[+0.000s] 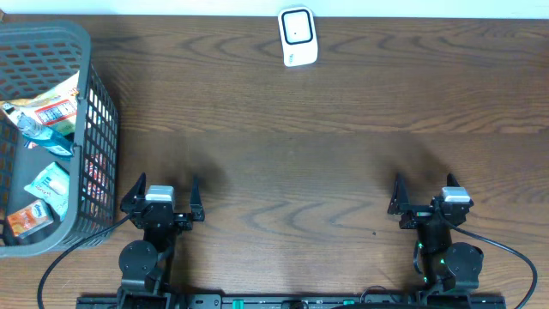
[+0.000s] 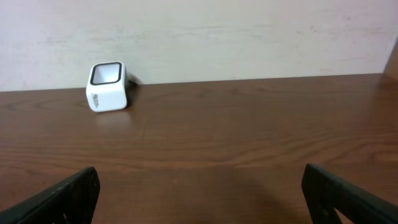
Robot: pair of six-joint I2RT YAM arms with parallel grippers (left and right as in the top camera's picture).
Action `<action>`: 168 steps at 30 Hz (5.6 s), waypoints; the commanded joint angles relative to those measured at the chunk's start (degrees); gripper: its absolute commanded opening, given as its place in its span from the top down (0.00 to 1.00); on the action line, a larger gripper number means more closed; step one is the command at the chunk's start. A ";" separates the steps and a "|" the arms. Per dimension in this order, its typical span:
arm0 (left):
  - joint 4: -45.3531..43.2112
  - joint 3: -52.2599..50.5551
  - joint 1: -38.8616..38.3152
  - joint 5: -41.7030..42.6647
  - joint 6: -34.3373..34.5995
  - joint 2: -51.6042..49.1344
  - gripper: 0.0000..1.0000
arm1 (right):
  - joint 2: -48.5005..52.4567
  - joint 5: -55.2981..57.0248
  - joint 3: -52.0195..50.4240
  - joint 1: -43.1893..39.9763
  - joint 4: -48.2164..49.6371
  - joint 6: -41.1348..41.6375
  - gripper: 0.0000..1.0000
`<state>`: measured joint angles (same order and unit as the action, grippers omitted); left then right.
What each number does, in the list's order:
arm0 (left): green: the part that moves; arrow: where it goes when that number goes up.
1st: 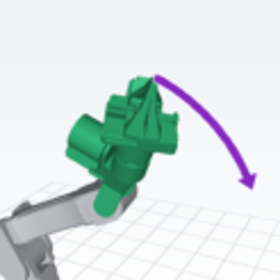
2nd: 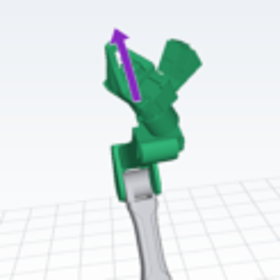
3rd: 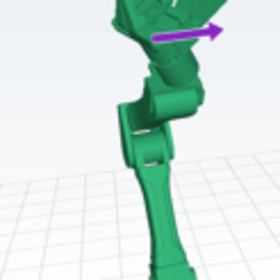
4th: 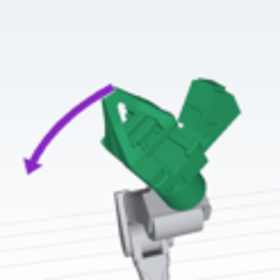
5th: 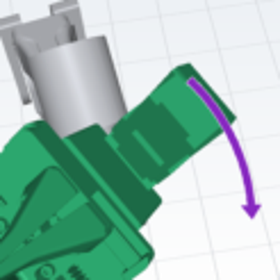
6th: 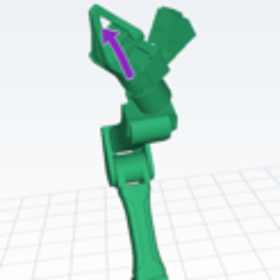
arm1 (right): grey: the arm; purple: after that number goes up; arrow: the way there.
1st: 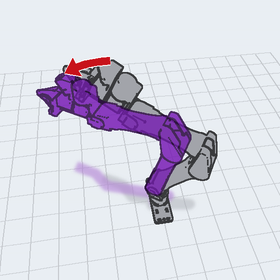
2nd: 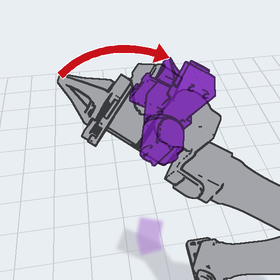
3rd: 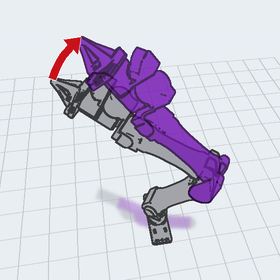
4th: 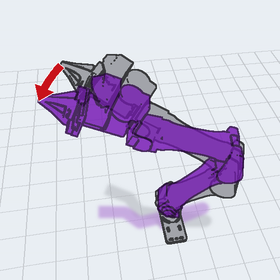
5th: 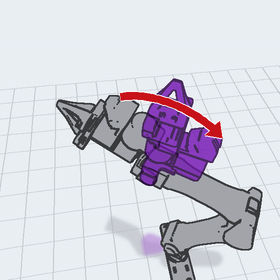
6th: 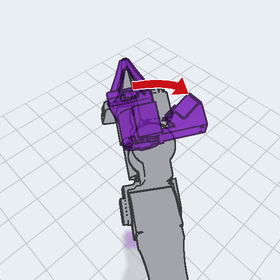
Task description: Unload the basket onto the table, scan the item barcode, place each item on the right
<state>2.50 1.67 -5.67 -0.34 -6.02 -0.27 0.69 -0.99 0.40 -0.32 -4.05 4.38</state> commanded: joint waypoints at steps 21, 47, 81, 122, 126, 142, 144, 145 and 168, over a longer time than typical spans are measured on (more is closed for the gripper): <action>1.62 -1.44 0.24 -0.33 0.31 0.04 0.00 | -0.20 0.68 -0.09 -0.44 -0.22 0.72 0.01; 1.60 -1.44 0.24 -0.33 0.28 0.04 0.00 | -0.20 0.68 -0.09 -0.46 -0.24 0.72 0.01; 1.75 23.30 0.20 19.39 16.85 -10.23 0.00 | -0.20 0.68 -0.09 -0.44 -0.24 0.70 0.01; 70.62 117.07 15.76 -20.72 34.45 -80.98 0.00 | -0.20 0.68 -0.09 -0.46 -0.24 0.72 0.01; 70.77 117.07 22.34 -16.81 34.45 -83.97 0.00 | -0.20 0.68 -0.09 -0.44 -0.24 0.72 0.01; 69.33 117.07 37.11 -8.11 35.56 -93.48 0.00 | -0.20 0.68 -0.09 -0.44 -0.22 0.72 0.01; 69.24 117.07 37.11 -7.39 34.73 -95.65 0.00 | -0.20 0.68 -0.09 -0.44 -0.24 0.72 0.01; 69.26 117.07 37.11 -7.37 34.45 -96.74 0.00 | -0.20 0.68 -0.09 -0.44 -0.24 0.72 0.01; 68.78 116.30 39.08 -7.10 33.97 -117.52 0.00 | -0.20 0.68 -0.09 -0.46 -0.24 0.72 0.01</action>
<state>71.31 118.04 32.49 -7.57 28.47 -116.71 0.73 -0.56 0.40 -0.32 -4.05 4.38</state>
